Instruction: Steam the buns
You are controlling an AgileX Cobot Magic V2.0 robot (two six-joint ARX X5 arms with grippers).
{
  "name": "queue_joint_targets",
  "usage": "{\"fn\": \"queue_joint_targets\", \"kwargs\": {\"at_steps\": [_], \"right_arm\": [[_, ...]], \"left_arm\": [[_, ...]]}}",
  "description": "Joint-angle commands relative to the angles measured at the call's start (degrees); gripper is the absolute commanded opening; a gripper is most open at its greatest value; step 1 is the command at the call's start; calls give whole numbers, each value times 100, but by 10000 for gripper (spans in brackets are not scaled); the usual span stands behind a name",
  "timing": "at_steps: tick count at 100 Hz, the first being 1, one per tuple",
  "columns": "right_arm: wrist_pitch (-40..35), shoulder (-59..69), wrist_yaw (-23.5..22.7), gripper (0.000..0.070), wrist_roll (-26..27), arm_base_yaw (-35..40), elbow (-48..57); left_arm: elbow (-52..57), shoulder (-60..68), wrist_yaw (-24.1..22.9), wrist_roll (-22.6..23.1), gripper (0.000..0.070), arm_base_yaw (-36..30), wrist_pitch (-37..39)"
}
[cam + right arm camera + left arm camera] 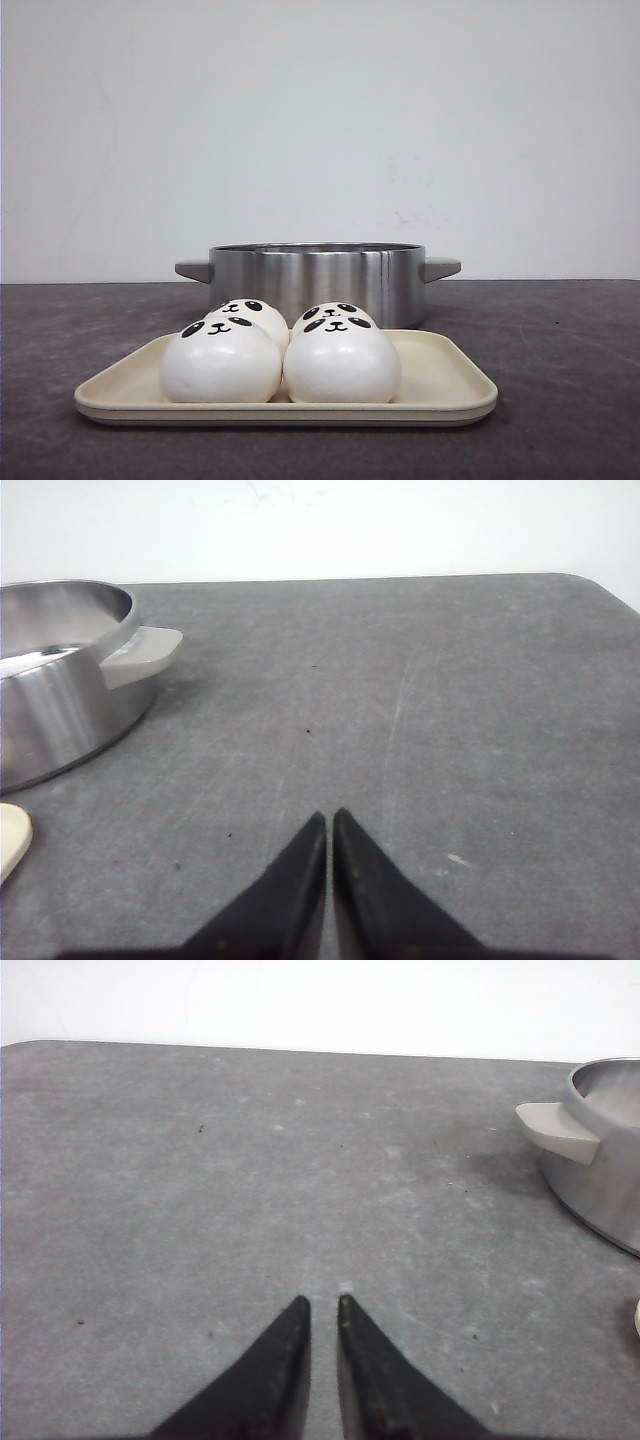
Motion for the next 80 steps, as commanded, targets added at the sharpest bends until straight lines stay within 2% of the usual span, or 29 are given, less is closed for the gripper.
{"fn": "queue_joint_targets", "kwargs": {"at_steps": [1,61,68,80], "right_arm": [[79,0,0,7,59,7,-22],[83,0,-7,7,90,7,-22],[133,0,-50,7,299,7,-20],[448,0,-428,7,1193,9,-20]], "left_arm": [[-105,2,20,-31,0,11,-24],[-105,2,22,-31,0,11,-24],[-105,2,22,-31,0,11,-24],[-105,2,13,-96,0,13,52]]}}
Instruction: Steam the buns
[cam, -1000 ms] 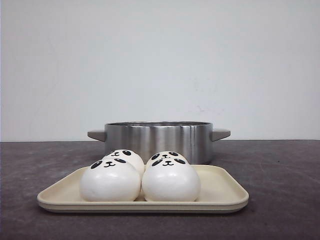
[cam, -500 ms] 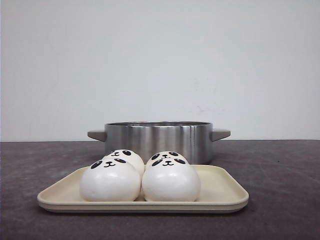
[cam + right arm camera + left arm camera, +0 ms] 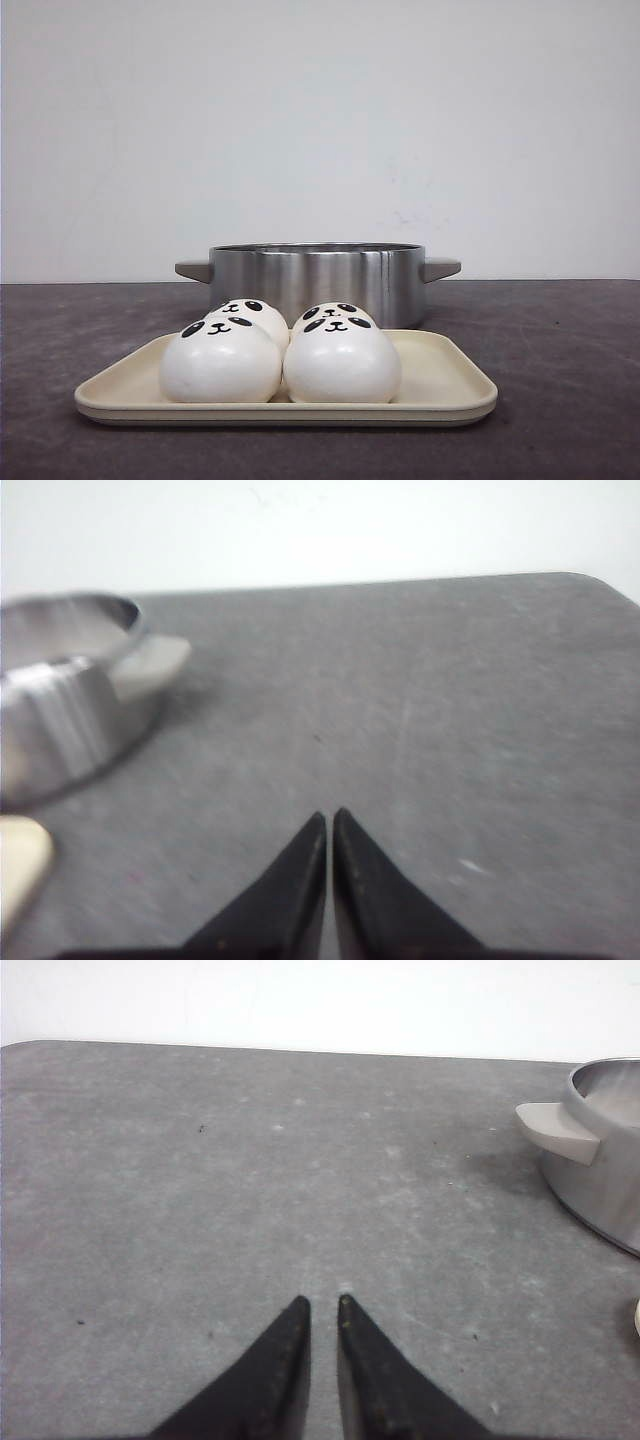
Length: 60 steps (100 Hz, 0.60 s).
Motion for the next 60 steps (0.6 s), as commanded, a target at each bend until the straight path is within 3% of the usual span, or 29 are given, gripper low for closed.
{"fn": "queue_joint_targets", "kwargs": {"at_steps": [1,6,16,34,50,60], "right_arm": [[254,0,-256,7,820,9,-17],[433,0,-485,7,1001,9,-17],[981,0,-1001,7,1270,9,-13],[1473,0,-1036,6,1998,9,90],[719,46,-1123,6,2232,9,846],[55,334,-1128,6,1818,9,1620]], "left_arm": [[-105,2,13,-98,0,13,68],[-103,2,61,-201,0,11,166],[-94,2,442,-1209,0,11,444],[24,2,778,-2927,0,11,621],[385,4,1189,-3447,3,11,627],[903,166,1628,-3305,5,11,581]]}}
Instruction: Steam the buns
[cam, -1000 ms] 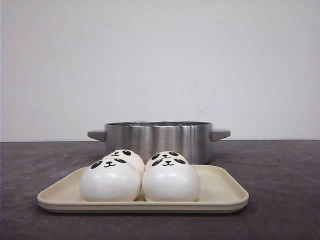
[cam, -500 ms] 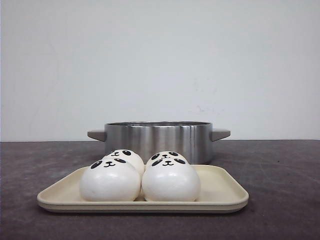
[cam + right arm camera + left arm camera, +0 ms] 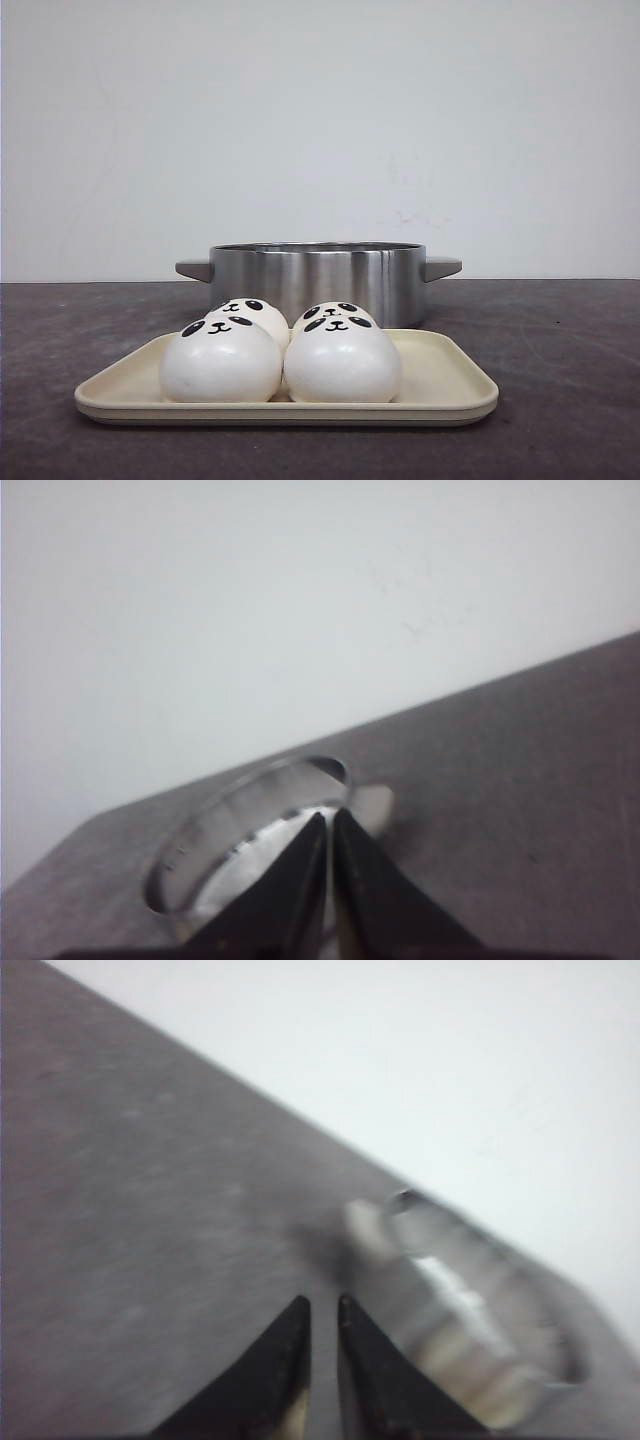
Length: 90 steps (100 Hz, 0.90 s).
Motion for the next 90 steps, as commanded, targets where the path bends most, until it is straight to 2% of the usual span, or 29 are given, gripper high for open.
{"fn": "queue_joint_targets", "kwargs": {"at_steps": [1,19,31,37,44,51,56,59,63,68,73,74,77,81,90], "right_arm": [[-315,219,-2,6,-293,4,573],[-1060,1357,31,6,-1530,4,2192],[-1985,2144,352,6,-2068,4,3471],[-2221,2391,315,6,-2057,4,3915],[-2151,2588,94,6,-1668,4,4251],[-2098,2682,-85,7,-1298,4,4426],[-2068,2708,-210,15,-1228,4,4461],[-2057,2708,-295,34,-1235,4,4461],[-2063,2708,-402,110,-1248,4,4461],[-2065,2734,-577,285,-1248,4,4461],[-2046,2765,-798,510,-1241,4,4461],[-2037,2778,-859,573,-1228,4,4461],[-2028,2800,-935,649,-1196,4,4461],[-2000,2852,-1010,699,-1113,4,4461],[-1899,3029,-1141,700,-1051,24,4461]], "left_arm": [[472,138,323,-42,5,9,85],[2116,1259,612,1029,5,9,-811],[3386,2177,610,1851,4,9,-1569],[3908,2546,610,2048,4,9,-1786],[4332,2830,610,2046,8,9,-1829],[4623,3016,605,2048,94,9,-1832],[4701,3077,608,2046,202,9,-1834],[4712,3095,610,2046,316,9,-1829],[4712,3095,610,2041,467,-2,-1856],[4712,3093,608,2041,595,-44,-1917],[4712,3082,610,2041,622,-129,-1978],[4712,3080,610,2041,622,-149,-1998],[4712,3062,610,2044,622,-208,-2041],[4712,3051,610,2041,622,-286,-2094],[4712,3036,616,2041,622,-483,-2227]]}}
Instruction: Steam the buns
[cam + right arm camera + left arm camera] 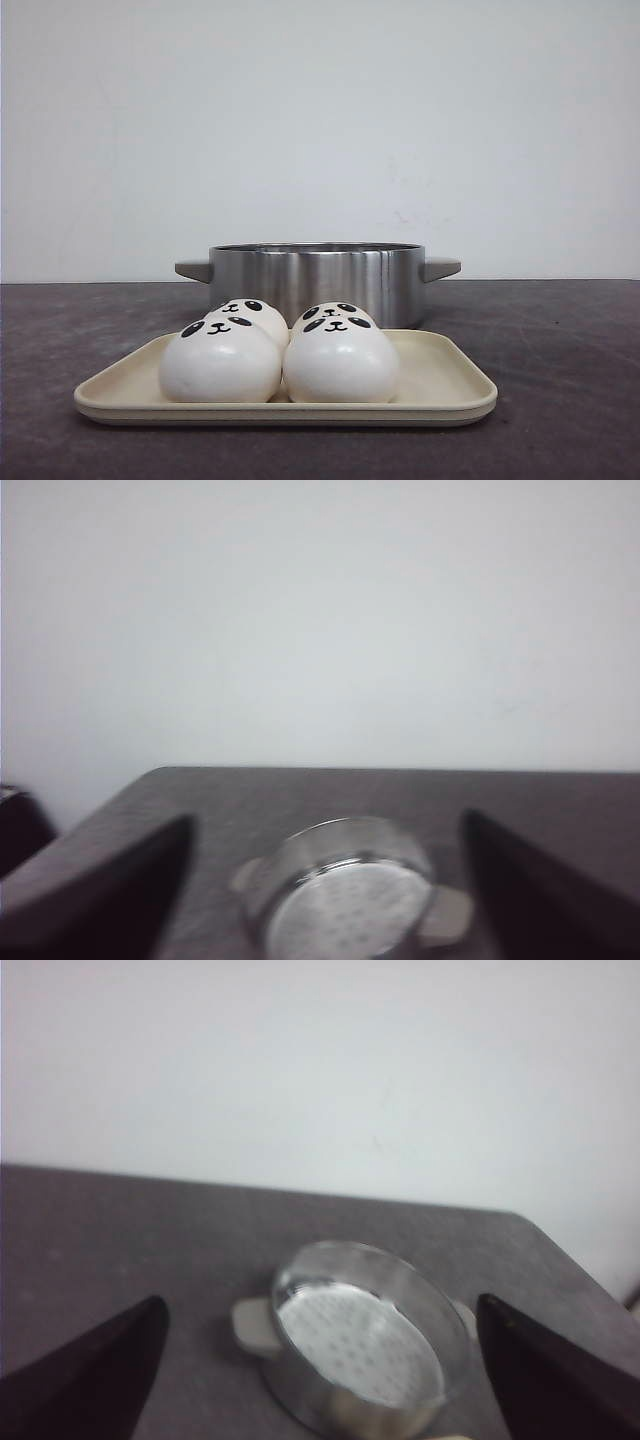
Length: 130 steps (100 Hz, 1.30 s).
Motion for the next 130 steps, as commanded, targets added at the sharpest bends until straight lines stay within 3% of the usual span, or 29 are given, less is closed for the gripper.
{"fn": "queue_joint_targets", "kwargs": {"at_steps": [1,24,44,64,88,97,109,130], "right_arm": [[133,166,-44,700,149,31,48],[719,1023,-4,699,479,761,120],[435,2247,1040,698,481,2492,496],[-756,3912,2094,698,527,3849,1193],[-1794,5613,2133,697,739,4140,1753],[-1797,6057,2140,667,743,4135,1755],[-1690,6529,2181,532,739,4057,1755],[-1287,7112,2417,530,839,3882,1755]], "left_arm": [[63,-15,24,76,622,-120,-24],[63,-15,168,83,622,-595,-560],[63,-15,164,79,629,-894,-706],[63,-15,162,79,629,-1187,-702],[63,-35,162,74,629,-1469,-721],[63,-39,162,74,629,-1552,-723],[63,-37,157,76,629,-1644,-723],[63,-37,140,76,628,-1762,-721]]}}
